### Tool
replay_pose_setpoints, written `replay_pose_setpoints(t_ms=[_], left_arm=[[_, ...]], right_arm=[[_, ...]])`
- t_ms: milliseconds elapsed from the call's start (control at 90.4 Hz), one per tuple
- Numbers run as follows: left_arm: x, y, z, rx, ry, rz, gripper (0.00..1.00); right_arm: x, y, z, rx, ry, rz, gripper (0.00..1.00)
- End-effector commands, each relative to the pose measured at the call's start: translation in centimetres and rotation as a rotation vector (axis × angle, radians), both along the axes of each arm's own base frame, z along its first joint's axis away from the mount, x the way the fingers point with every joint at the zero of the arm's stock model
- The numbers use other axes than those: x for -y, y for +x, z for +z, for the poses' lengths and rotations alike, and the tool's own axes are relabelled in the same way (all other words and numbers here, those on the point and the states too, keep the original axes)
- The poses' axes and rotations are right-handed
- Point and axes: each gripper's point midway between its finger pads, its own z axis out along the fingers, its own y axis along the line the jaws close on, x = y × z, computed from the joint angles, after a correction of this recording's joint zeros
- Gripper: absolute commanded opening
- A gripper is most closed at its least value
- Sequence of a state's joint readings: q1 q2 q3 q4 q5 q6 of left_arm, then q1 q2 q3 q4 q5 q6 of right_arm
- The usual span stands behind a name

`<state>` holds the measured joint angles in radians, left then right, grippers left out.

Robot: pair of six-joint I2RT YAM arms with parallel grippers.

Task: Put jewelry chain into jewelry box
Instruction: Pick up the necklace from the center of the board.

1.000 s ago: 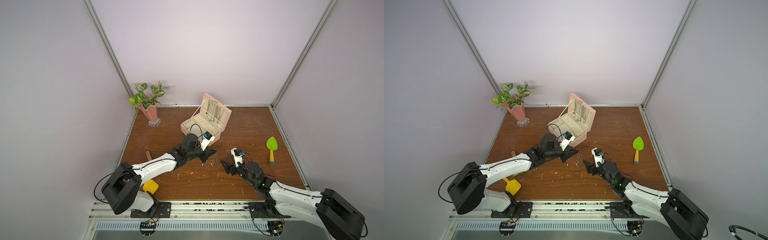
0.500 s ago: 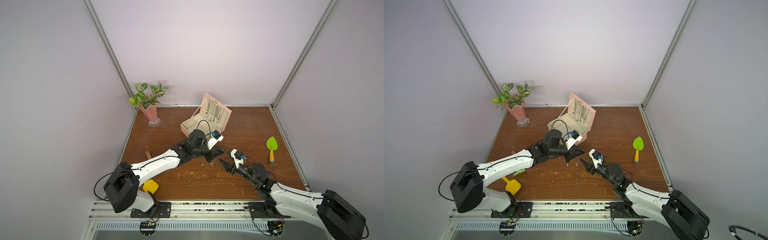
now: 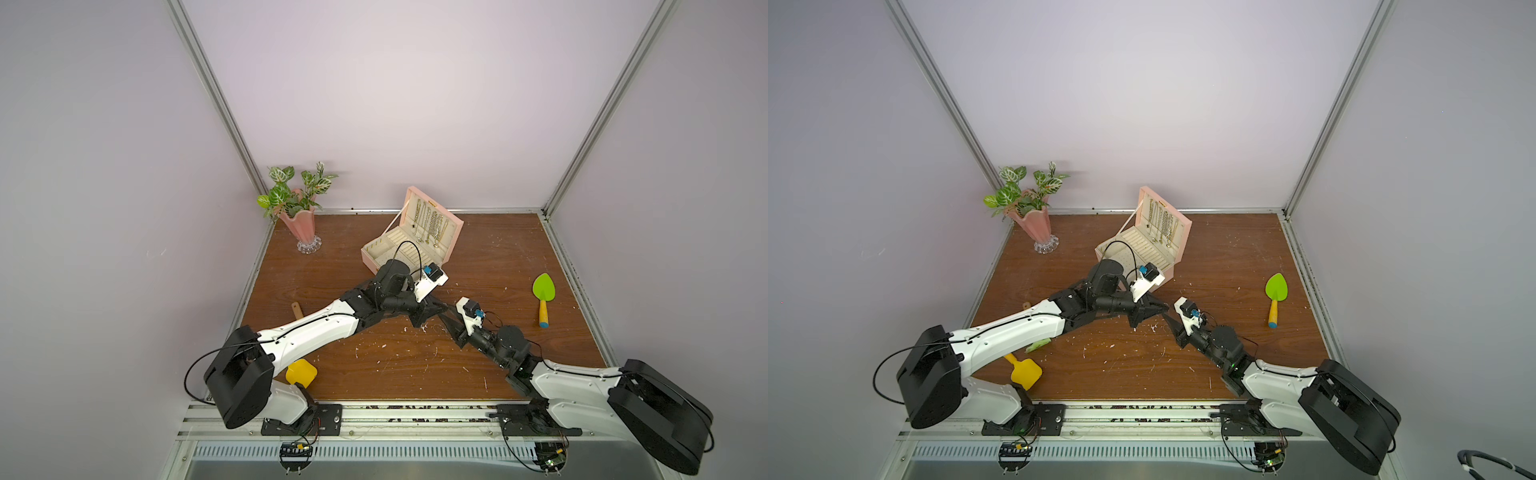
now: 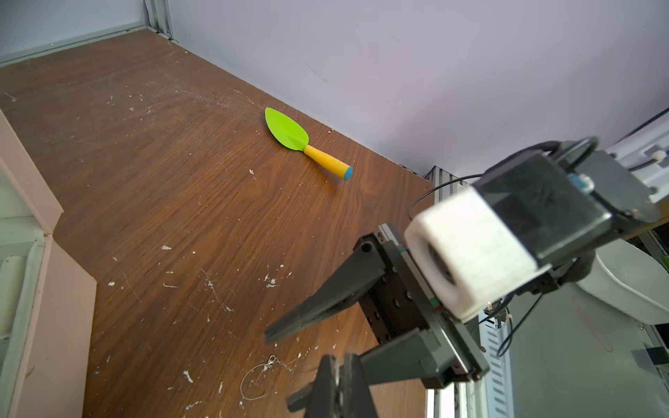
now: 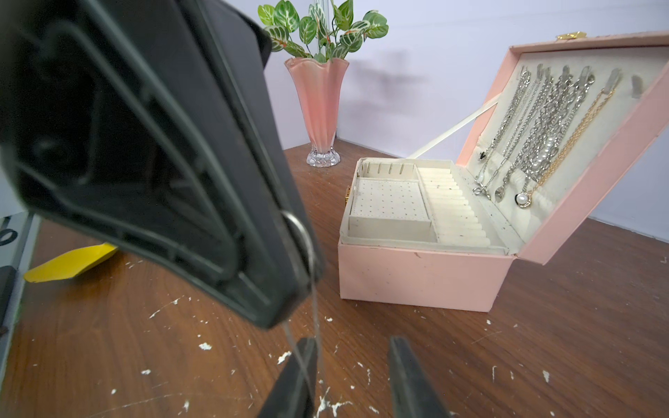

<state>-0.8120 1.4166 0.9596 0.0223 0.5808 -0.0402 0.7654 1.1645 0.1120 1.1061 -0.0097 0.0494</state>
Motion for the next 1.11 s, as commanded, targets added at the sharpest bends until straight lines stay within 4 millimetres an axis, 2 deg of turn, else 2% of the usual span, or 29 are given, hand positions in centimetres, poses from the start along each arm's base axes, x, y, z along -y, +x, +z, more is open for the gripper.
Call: replay_pose_setpoints(t_ms=[0,277,476,619,841,1007,1095], left_arm=[[0.3,-0.8,2.2,0.034,-0.036,-0.035,0.01],[-0.1,-1.0,2.5,0.04,-0.042,-0.033,0.01],[-0.5,-1.1,1.7,0.034,-0.026,-0.015,0.01],[-1.2,-1.0,0.4,0.036,-0.01,0.021,0.01],[-1.2,-0.5,-2.9,0.008,-0.002,0.053,0.01],[-0.2,0.5,-3.6,0.017,-0.042,0.063,0.07],[0.2,1.2,-4.1,0.019,-0.061,0.075,0.17]], right_arm=[[-0.3,0.7,2.4,0.058,0.054,-0.017,0.32],[-0.1,1.1,2.3,0.051,0.053,-0.039,0.19],[0.4,1.4,3.1,0.06,0.066,-0.074,0.08],[1.3,1.9,3.9,0.067,0.055,-0.131,0.04],[2.0,2.6,5.6,0.08,0.003,-0.185,0.01],[2.0,3.2,5.5,0.051,-0.089,-0.208,0.01],[2.1,3.5,5.2,0.035,-0.136,-0.221,0.01]])
